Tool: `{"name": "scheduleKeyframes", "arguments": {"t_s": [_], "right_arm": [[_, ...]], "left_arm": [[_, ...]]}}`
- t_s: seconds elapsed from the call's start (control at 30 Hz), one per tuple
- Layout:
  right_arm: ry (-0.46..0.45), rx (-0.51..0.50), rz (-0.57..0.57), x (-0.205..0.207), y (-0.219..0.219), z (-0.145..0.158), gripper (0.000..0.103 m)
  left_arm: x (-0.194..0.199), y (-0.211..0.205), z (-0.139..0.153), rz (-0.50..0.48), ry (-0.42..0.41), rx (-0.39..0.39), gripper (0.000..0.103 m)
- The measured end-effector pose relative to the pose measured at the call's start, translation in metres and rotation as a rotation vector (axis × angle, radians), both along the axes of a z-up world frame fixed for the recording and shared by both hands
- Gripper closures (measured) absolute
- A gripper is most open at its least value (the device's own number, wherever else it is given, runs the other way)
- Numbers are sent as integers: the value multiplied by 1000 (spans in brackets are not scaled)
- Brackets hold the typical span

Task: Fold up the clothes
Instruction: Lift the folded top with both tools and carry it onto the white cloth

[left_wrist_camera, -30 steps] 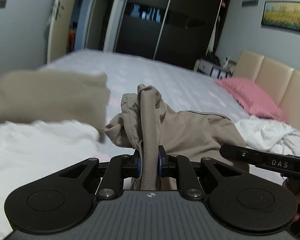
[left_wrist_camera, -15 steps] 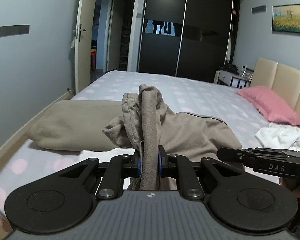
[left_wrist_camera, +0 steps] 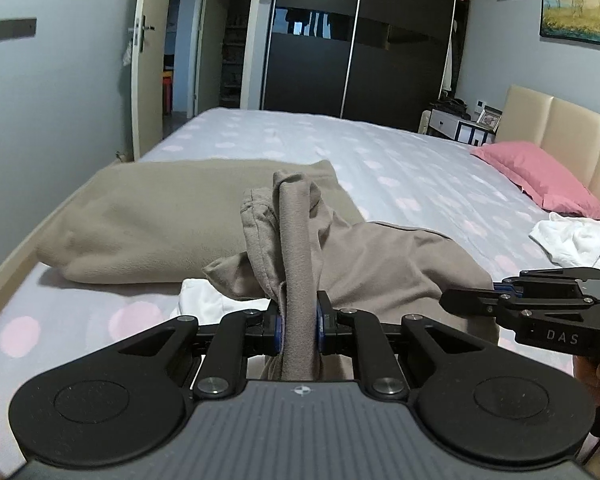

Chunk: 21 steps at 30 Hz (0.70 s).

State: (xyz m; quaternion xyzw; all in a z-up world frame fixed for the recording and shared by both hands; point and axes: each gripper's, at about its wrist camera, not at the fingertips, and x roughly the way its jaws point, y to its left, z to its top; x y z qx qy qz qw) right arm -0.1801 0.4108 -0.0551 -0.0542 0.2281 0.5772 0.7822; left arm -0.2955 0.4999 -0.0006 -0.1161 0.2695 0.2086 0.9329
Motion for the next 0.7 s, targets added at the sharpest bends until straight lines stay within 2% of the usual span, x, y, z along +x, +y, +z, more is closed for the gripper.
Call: {"name": "scheduleKeyframes", "arguments": {"t_s": [0.1,0.2,0.43,0.53,0.57,0.6,0.7], "right_arm": [[-40,-32,-5,7,17,-15,88],[-39,-69,-3,17,31,-32,88],[40,-140,8,40,55,-67,87],[115,-144,10,50,54,-74,81],[151,-137,10,54,52,-74,75],[187,-130,11,59,49,-75,64],[318,-99,17,72,35,-73,53]], "left_arm": [[12,22,-20,-11,26,-25,90],[23,38,-40,-9,68,-51,90],[40,51,-76,6,168,-67,86],[38,56,-79,32,165,-98,80],[36,58,-79,43,161,-108,77],[34,60,-78,54,161,-114,74],[31,60,-66,96,152,-104,65]]}}
